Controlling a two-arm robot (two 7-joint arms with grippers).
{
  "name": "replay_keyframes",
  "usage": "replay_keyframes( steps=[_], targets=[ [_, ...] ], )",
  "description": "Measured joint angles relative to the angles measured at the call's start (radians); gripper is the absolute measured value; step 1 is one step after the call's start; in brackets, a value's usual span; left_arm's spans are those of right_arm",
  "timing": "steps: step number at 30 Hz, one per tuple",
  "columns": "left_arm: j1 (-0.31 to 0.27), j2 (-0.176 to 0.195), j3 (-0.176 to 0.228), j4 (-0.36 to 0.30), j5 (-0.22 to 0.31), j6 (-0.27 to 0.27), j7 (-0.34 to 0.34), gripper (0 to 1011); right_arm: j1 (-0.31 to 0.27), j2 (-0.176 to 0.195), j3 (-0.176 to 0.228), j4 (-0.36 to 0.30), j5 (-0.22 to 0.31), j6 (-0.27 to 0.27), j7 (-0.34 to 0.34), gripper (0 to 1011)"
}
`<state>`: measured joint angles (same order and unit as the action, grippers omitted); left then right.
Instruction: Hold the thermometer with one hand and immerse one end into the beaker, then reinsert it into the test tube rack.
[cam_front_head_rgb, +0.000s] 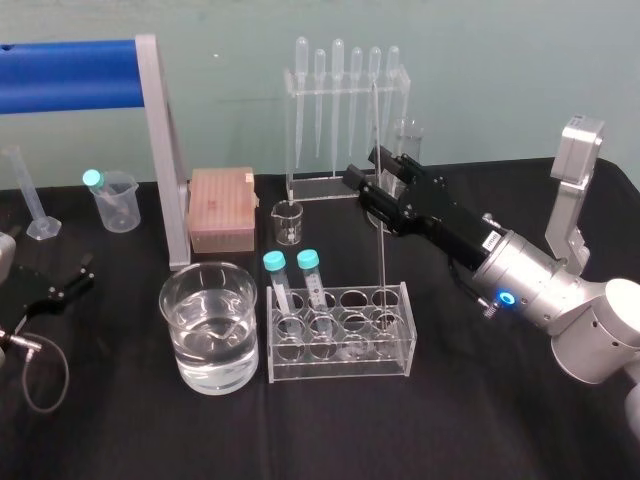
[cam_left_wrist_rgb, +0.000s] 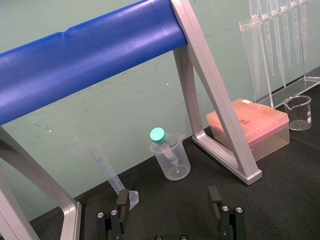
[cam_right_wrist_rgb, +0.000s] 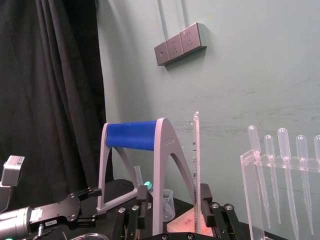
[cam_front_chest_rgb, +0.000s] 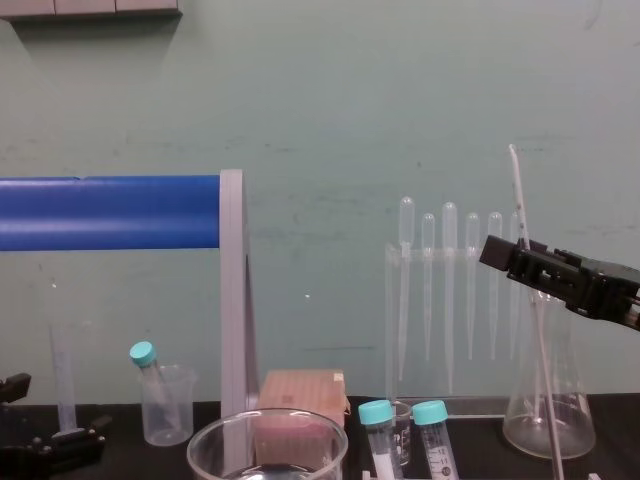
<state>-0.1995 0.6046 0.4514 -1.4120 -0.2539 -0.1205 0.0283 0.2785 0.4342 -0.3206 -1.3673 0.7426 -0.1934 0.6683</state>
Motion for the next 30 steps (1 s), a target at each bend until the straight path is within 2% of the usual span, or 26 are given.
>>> replay_keyframes(
  steps=[4,5,13,27,30],
  targets=[
    [0.0,0.0,0.0,0.0,0.0,0.0,0.0,1008,0.0,0.0,0.0,0.0,0.0,0.0,0.0,749],
    [0.0,0.0,0.0,0.0,0.0,0.0,0.0,1008,0.0,0.0,0.0,0.0,0.0,0.0,0.0,805],
    [0.0,0.0,0.0,0.0,0.0,0.0,0.0,1008,0.0,0.0,0.0,0.0,0.0,0.0,0.0,998],
    [0.0,0.0,0.0,0.0,0.0,0.0,0.0,1008,-0.002,0.001,0.001,-0.004,-0.003,0.0,-0.006,1004],
    [0.0,0.0,0.0,0.0,0.0,0.0,0.0,1008,-0.034,0.012,0.02,-0.065,-0.064,0.0,-0.114,1004]
  ],
)
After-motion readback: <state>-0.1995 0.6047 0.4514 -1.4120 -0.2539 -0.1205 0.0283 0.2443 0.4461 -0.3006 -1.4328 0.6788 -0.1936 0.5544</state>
